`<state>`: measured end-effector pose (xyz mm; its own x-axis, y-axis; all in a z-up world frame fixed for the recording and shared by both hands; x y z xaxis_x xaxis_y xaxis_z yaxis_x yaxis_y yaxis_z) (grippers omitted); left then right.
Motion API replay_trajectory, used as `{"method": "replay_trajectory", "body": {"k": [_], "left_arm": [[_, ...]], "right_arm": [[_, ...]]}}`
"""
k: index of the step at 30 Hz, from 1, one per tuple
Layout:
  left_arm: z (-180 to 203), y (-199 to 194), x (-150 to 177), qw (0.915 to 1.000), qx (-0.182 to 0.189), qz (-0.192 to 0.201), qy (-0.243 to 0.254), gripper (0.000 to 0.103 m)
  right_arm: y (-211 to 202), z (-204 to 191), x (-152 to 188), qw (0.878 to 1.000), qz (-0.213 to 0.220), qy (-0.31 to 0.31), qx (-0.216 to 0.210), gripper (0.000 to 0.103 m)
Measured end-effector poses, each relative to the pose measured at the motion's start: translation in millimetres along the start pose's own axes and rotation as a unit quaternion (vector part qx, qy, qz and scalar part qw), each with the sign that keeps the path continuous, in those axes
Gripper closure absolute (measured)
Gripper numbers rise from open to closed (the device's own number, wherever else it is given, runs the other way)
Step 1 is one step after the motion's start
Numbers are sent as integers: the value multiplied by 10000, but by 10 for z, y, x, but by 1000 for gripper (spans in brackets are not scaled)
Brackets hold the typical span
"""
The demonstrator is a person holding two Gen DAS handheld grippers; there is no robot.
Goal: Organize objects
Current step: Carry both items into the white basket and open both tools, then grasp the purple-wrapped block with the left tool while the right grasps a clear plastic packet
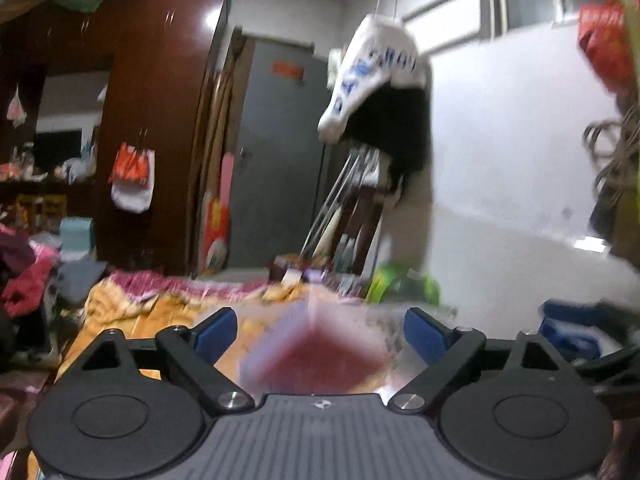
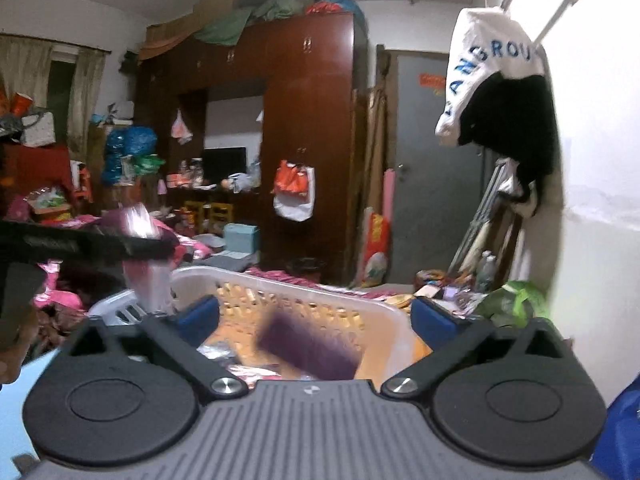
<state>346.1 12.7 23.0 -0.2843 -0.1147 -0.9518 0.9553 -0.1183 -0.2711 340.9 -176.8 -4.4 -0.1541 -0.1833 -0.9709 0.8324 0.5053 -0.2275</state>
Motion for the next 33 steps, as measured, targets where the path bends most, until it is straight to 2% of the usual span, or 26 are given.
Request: {"method": "replay_trajectory", "body": {"k": [3,5,7,13,15,17,20,21,22,24,27,31,33], "left_arm": [[-53,-82,100,10000,-74,-40,52,10],[-32,-333,166,9999,95,36,111,10],[-44,-640,306,9998,122,109,124,10],[51,-1468,1163,9991,-173,262,279,10],[152,-1647,1334,9989,-222,308,287,10],[304,-1732,1394,9992,-67,270,303,10],[539,-1816,1440,9984,148,276,462,10],[599,-1831,1446,9979,142,334,529,10],[649,-1857,1483,9974,133,374,606,10],[747,-1808,1546,9965,97,321,764,10],[803,-1706,1666,9959,152,134,877,10],[690,-1565,1837,9959,-32,-132,894,10],[618,-1516,1871,9961,-132,-174,854,11]], "right_arm": [[-159,0,157,9998,-141,98,-90,0],[-293,61,291,9992,-196,336,-23,0],[-527,35,526,9977,-155,580,-306,0],[-1273,-204,1279,9899,-67,1194,-757,0],[-1485,-322,1482,9877,-75,1372,-751,0],[-1563,-410,1531,9861,-105,1413,-865,0],[-1510,-550,1511,9928,-272,889,-758,12],[-1473,-580,1504,9931,-307,841,-755,20],[-1423,-599,1506,9922,-382,862,-810,31],[-1331,-637,1580,9903,-590,878,-900,43],[-1250,-720,1667,9905,-749,664,-944,44],[-1218,-850,1721,9921,-802,373,-892,45],[-1174,-863,1733,9915,-862,326,-919,54]]}}
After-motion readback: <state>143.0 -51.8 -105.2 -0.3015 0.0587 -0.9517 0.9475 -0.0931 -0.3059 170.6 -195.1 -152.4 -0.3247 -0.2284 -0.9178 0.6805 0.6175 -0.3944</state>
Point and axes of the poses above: each gripper's, at about its wrist camera, not at the fingertips, and y roughly the way its jaws point, z to its right, x to its underside, the point moved 10 cm from there along y, roughly the way its jaws point
